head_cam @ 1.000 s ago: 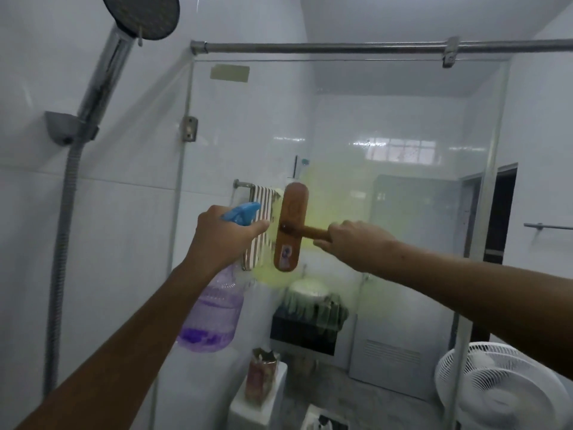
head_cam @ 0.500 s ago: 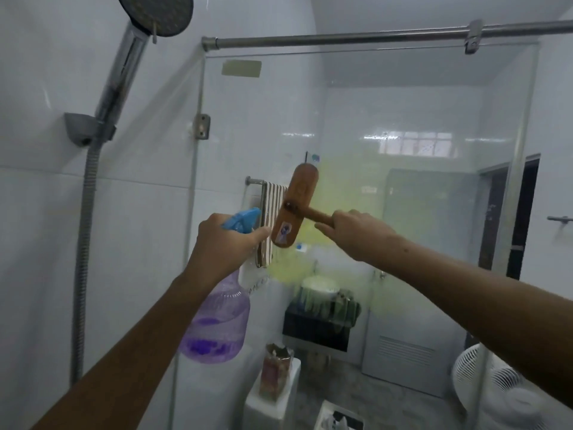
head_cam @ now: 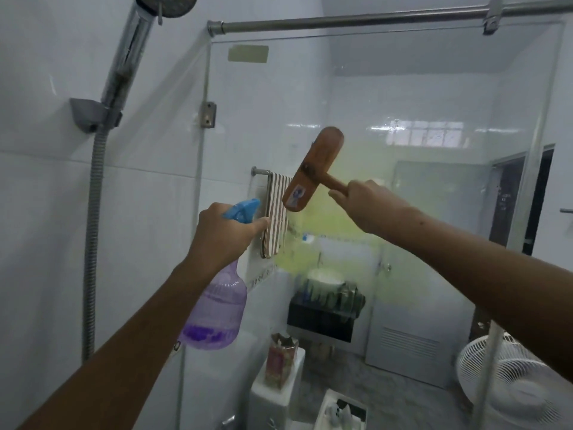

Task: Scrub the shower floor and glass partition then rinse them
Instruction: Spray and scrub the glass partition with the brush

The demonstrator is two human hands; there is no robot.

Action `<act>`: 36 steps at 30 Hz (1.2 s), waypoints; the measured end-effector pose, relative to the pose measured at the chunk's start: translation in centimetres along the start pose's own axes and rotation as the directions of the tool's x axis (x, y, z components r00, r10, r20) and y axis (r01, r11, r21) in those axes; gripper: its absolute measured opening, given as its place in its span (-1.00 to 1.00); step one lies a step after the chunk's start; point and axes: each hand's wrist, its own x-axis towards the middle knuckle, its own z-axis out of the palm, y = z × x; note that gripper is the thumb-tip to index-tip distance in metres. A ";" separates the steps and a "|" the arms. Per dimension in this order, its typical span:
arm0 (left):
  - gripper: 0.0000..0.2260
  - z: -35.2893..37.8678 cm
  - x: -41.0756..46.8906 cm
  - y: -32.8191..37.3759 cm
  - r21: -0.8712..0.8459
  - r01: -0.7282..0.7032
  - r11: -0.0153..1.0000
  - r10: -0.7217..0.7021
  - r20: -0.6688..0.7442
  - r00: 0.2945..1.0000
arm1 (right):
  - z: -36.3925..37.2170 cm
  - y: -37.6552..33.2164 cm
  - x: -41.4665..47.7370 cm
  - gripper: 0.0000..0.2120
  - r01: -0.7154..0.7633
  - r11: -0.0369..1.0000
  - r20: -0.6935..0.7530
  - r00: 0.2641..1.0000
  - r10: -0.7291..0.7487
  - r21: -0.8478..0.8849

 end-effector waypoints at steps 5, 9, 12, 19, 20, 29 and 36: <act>-0.72 1.1 -0.1 0.1 0.012 -0.028 1.000 0.027 0.048 0.998 | 4.6 -0.5 -6.4 -0.55 0.202 0.959 0.300 0.944 -0.136 -0.200; -0.72 2.3 0.4 -0.5 -0.018 -0.023 1.000 0.025 0.129 0.991 | 2.3 2.4 -5.3 -0.52 0.126 0.972 0.254 0.964 -0.074 -0.197; -0.72 3.9 0.6 -0.9 -0.085 0.004 0.996 0.011 0.173 0.985 | -3.2 5.1 -1.2 -0.44 -0.058 0.993 0.035 0.998 0.062 -0.099; -0.74 5.3 1.6 0.0 -0.125 -0.093 0.988 0.105 0.092 0.990 | -9.2 8.3 1.7 -0.46 -0.263 0.964 -0.099 0.961 0.259 -0.033; -0.73 5.2 1.9 0.2 -0.130 -0.101 0.986 0.113 0.093 0.989 | -9.1 8.3 1.6 -0.47 -0.266 0.964 -0.095 0.960 0.263 -0.024; -0.70 5.8 3.1 1.3 -0.123 -0.111 0.986 0.124 0.107 0.986 | -9.5 7.2 1.0 -0.47 -0.289 0.957 -0.076 0.954 0.290 0.019; -0.68 5.7 3.1 1.9 -0.130 -0.122 0.984 0.138 0.123 0.983 | -9.4 6.9 1.0 -0.48 -0.309 0.951 -0.077 0.948 0.308 0.007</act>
